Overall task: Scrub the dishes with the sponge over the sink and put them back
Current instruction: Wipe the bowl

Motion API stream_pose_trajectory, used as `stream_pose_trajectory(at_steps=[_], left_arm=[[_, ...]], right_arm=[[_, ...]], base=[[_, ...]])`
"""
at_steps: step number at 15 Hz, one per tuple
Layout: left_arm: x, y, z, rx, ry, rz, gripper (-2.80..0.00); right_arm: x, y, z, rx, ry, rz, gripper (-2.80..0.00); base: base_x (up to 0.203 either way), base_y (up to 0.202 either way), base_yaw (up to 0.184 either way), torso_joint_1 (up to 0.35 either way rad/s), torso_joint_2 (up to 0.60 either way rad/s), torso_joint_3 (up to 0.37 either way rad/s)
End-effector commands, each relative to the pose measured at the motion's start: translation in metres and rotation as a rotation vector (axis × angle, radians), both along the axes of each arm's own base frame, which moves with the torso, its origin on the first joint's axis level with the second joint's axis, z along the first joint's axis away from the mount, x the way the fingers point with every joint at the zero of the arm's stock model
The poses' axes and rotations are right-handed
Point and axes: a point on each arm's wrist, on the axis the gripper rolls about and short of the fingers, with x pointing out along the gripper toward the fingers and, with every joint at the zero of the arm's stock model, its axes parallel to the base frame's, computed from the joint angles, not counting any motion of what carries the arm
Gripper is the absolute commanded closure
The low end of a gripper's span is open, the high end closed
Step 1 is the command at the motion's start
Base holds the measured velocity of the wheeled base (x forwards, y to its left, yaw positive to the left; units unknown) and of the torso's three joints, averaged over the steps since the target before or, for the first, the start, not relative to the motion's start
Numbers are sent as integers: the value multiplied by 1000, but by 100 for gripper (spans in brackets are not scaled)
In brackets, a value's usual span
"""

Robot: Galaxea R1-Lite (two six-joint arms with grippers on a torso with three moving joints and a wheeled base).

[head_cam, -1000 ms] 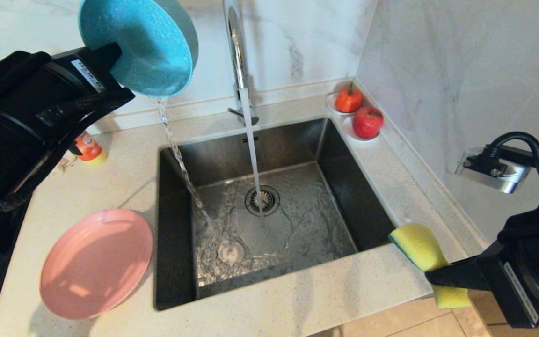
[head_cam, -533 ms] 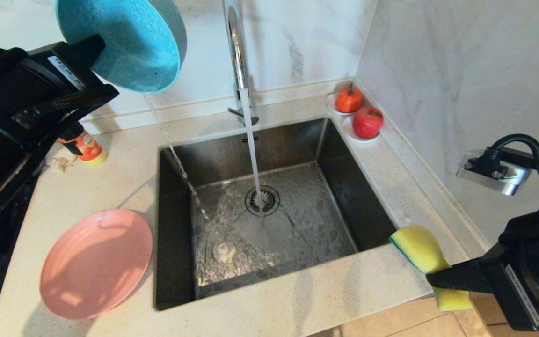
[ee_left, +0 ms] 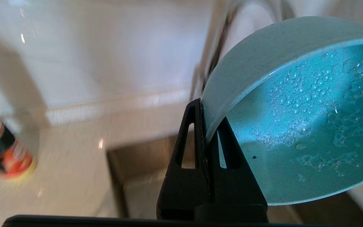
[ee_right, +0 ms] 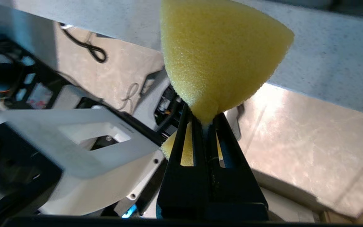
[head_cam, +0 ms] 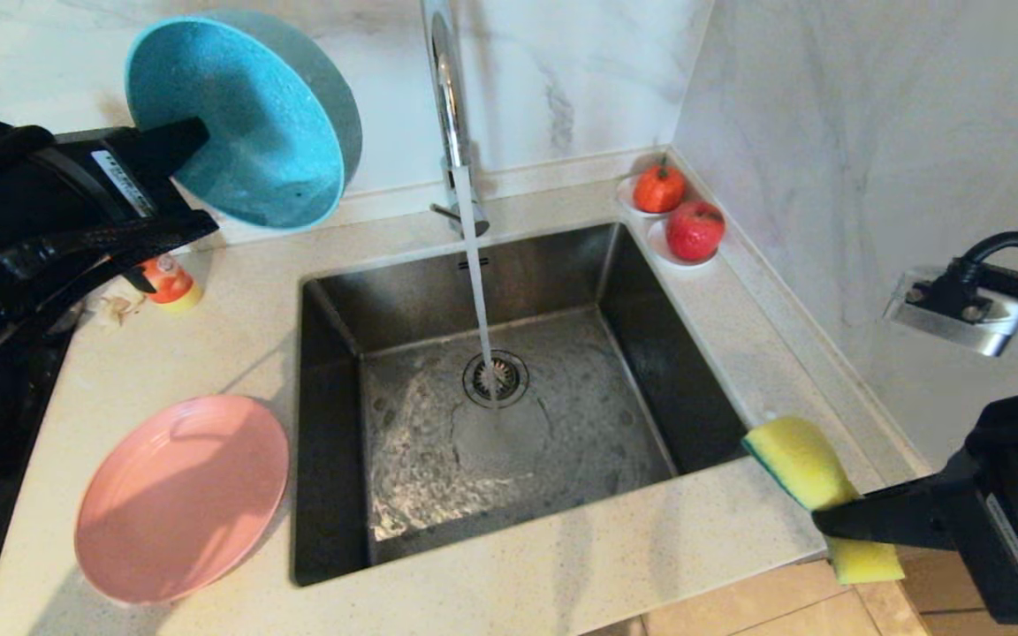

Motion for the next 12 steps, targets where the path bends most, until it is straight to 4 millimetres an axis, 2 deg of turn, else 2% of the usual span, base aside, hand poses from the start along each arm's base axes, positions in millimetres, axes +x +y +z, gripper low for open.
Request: stream_pose_trajectory(at_steps=[1, 2, 4, 5, 6, 8, 10, 12], left_arm=[[-20, 8, 6, 50, 93, -23, 0], [-29, 11, 6, 93, 170, -62, 0], [-46, 17, 13, 126, 219, -130, 0], [-48, 17, 10, 155, 235, -157, 0], [-51, 16, -1, 218, 316, -219, 0], [-46, 4, -25, 286, 431, -318, 0], [-42, -5, -31, 278, 461, -351, 0], [-32, -30, -39, 271, 511, -396, 0]], right_arm=[[-5, -4, 5, 21, -5, 15, 0], [-8, -5, 14, 71, -1, 60, 0], [-10, -6, 17, 86, 2, 76, 0], [-11, -6, 18, 92, 19, 92, 0], [-13, -7, 25, 121, 39, 128, 0], [-12, -4, 29, 129, 81, 164, 0], [-11, -2, 35, 155, 84, 190, 0], [-10, 2, 44, 190, 89, 230, 0]], base=[[0, 0, 0, 0, 0, 0], [0, 0, 0, 0, 0, 0], [0, 0, 0, 0, 0, 0], [0, 0, 0, 0, 0, 0], [0, 0, 0, 0, 0, 0], [0, 0, 0, 0, 0, 0], [0, 0, 0, 0, 0, 0], [0, 0, 0, 0, 0, 0]])
